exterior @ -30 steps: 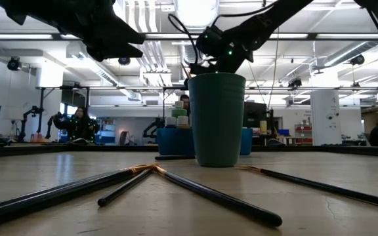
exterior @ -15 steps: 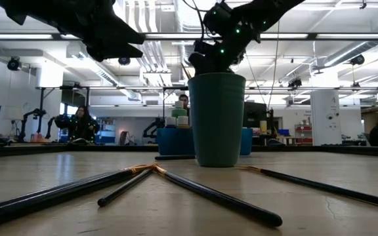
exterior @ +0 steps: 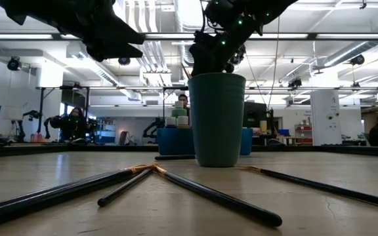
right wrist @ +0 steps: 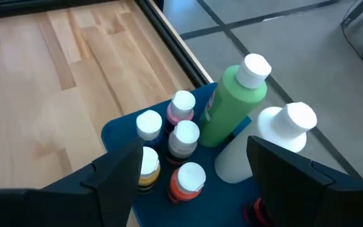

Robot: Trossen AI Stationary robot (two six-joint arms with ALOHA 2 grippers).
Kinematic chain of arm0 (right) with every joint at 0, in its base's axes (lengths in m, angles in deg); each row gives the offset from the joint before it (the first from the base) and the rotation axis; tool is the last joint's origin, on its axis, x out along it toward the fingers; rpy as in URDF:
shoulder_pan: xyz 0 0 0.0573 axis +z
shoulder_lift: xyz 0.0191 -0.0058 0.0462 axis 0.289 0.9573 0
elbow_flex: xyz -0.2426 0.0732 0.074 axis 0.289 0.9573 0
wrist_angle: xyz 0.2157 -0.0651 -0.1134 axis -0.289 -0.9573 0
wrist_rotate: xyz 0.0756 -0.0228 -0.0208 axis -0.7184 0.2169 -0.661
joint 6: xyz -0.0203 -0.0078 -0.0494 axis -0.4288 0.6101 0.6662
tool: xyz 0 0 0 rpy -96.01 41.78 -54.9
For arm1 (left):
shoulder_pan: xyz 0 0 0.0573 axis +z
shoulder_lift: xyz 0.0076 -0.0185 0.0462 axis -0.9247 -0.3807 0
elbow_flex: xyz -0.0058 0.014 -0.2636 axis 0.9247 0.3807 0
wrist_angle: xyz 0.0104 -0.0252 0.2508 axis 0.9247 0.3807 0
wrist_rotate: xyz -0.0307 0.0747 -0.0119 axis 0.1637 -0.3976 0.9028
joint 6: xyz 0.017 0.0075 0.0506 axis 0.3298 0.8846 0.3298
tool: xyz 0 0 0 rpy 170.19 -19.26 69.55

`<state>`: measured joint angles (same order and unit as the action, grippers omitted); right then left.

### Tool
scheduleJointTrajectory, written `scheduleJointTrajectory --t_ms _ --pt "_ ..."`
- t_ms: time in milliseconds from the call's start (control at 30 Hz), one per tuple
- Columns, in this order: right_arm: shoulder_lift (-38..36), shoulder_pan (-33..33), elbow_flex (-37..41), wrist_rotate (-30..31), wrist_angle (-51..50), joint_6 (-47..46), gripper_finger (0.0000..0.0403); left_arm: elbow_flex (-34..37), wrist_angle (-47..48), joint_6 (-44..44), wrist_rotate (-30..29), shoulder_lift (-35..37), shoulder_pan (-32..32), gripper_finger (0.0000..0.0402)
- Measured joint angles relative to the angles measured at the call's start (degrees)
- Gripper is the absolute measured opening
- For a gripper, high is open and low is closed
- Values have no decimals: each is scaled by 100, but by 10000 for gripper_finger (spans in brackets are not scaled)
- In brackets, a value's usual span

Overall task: Pick & Place Paint Supplies
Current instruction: Put the white paint brush into the green cup

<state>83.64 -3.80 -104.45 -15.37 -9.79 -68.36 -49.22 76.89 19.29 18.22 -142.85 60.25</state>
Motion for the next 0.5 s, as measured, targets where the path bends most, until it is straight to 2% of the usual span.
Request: scheduleJointTrajectory --t_ms 267,500 --pt "-11 2 0 2 -90 72 247 1 0 0 0 0 0 307" --pt "-170 21 0 23 -304 147 245 0 24 0 -2 0 0 307"
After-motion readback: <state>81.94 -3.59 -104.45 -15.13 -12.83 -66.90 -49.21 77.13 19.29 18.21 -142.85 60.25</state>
